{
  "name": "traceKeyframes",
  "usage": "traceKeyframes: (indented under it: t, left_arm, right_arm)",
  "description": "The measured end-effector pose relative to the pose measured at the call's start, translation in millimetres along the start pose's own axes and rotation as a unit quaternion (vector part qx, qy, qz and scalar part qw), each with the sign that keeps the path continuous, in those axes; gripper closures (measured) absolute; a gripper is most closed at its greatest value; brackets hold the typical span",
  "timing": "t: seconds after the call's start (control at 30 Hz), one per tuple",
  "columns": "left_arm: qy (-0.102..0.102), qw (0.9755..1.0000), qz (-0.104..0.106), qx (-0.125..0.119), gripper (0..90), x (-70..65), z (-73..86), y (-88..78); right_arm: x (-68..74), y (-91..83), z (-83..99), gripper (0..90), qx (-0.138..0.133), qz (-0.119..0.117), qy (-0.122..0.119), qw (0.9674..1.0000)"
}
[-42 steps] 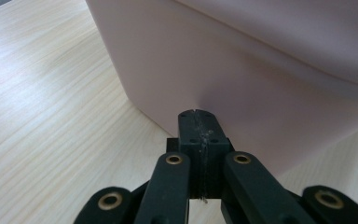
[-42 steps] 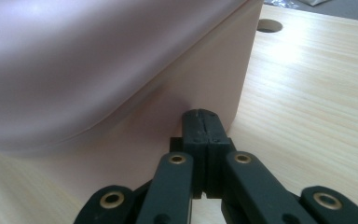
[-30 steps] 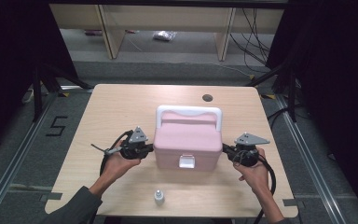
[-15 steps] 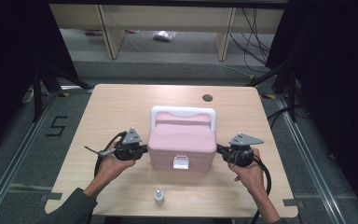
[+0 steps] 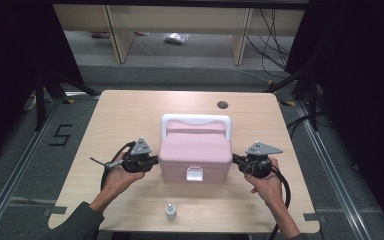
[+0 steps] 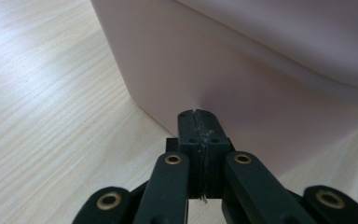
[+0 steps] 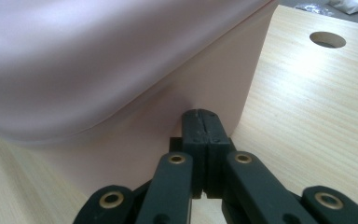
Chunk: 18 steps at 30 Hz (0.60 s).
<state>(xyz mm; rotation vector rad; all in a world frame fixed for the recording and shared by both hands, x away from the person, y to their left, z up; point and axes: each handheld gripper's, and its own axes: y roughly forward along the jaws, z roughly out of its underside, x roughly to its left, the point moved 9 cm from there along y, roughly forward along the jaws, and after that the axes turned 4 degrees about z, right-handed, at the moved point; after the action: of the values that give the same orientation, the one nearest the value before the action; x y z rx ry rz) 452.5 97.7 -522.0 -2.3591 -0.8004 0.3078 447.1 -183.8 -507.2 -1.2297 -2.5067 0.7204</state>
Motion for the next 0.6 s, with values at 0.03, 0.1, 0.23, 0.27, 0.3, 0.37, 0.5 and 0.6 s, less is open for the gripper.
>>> traceKeyframes:
  t: [0.03,0.1,0.23,0.27,0.3,0.37,0.5,0.6]
  left_arm:
    - [-0.001,1.0000,0.001,-0.002,87.0,0.6,0.1,0.3]
    - [-0.001,1.0000,-0.001,0.000,82.2,2.9,0.3,-0.4]
    - [0.000,1.0000,-0.006,0.001,78.6,5.6,0.5,-0.7]
    - [-0.002,1.0000,-0.005,0.001,77.3,6.0,0.8,-0.7]
    - [-0.004,1.0000,-0.006,0.000,76.5,6.6,1.0,-0.7]
    - [-0.004,0.9999,-0.010,0.004,75.1,9.8,2.2,-1.9]
    - [-0.011,0.9999,-0.011,0.006,72.5,15.7,4.5,-3.9]
    - [-0.018,0.9998,-0.012,0.005,69.6,18.8,5.0,-4.7]
  right_arm:
    - [1.6,0.0,0.5,89.5,0.002,0.001,0.007,1.0000]
    - [-2.8,-0.4,-0.4,86.2,-0.001,0.011,-0.008,0.9999]
    - [-3.8,-0.2,2.0,81.6,0.007,0.014,0.005,0.9999]
    - [-2.9,-0.3,3.2,80.6,0.011,0.013,0.009,0.9998]
    - [-5.1,-0.2,3.2,80.0,0.009,0.019,0.000,0.9998]
    - [-5.5,-0.7,6.1,78.0,0.016,0.024,0.006,0.9996]
    - [-12.0,-5.8,10.5,74.6,0.018,0.030,0.022,0.9991]
    - [-18.3,-8.5,12.5,70.6,0.011,0.036,0.025,0.9990]
